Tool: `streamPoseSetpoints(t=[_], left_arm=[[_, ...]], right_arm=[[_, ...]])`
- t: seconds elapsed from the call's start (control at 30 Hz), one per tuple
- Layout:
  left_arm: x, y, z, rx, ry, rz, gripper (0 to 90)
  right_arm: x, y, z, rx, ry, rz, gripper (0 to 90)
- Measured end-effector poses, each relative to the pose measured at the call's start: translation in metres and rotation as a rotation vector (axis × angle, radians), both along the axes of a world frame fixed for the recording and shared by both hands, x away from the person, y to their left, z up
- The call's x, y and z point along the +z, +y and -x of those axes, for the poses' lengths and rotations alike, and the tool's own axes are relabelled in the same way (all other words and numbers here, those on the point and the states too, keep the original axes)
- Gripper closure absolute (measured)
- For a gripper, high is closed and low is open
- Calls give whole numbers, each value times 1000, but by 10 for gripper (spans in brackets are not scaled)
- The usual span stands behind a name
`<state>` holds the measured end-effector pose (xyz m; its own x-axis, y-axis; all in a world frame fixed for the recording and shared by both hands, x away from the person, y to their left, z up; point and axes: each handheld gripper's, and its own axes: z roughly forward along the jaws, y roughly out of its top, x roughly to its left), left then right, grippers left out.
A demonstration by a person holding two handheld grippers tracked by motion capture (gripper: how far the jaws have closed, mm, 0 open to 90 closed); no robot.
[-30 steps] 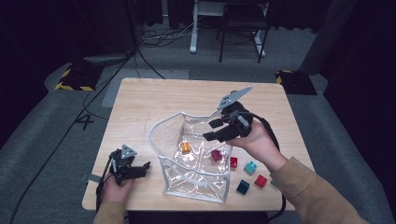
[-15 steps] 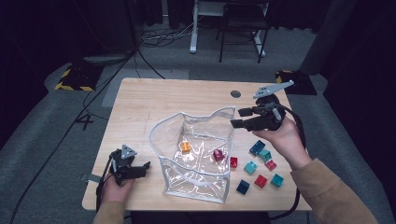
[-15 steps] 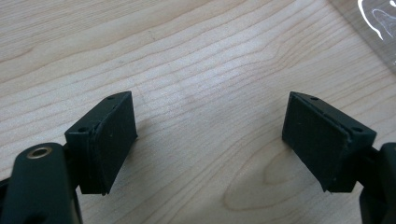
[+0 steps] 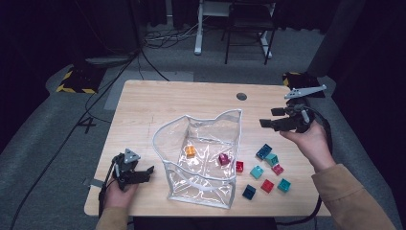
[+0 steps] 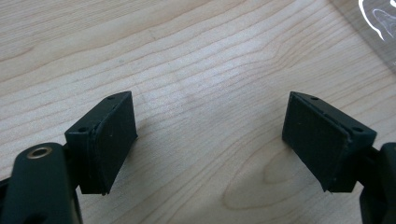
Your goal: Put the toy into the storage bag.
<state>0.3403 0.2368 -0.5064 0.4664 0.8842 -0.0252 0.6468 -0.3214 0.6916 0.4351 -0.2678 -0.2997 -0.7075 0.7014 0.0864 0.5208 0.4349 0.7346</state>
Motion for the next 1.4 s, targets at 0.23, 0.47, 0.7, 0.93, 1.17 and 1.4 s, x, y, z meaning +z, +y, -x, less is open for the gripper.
streamPoseSetpoints(t=[0.23,0.47,0.7,0.93,1.17,1.4], left_arm=[[0,0,0,1,0,0,179],[0,0,0,2,-1,1,179],[0,0,0,2,-1,1,179],[0,0,0,1,0,1,179],[0,0,0,1,0,1,179],[0,0,0,1,0,1,179]], right_arm=[[-14,-21,-9,-50,4,34,185],[-34,-29,-13,-67,14,70,166],[-62,-26,-16,-74,20,135,38],[-88,-22,-19,-76,60,153,0],[-110,-20,-22,-74,92,181,0],[-134,-19,-23,-78,152,198,0]])
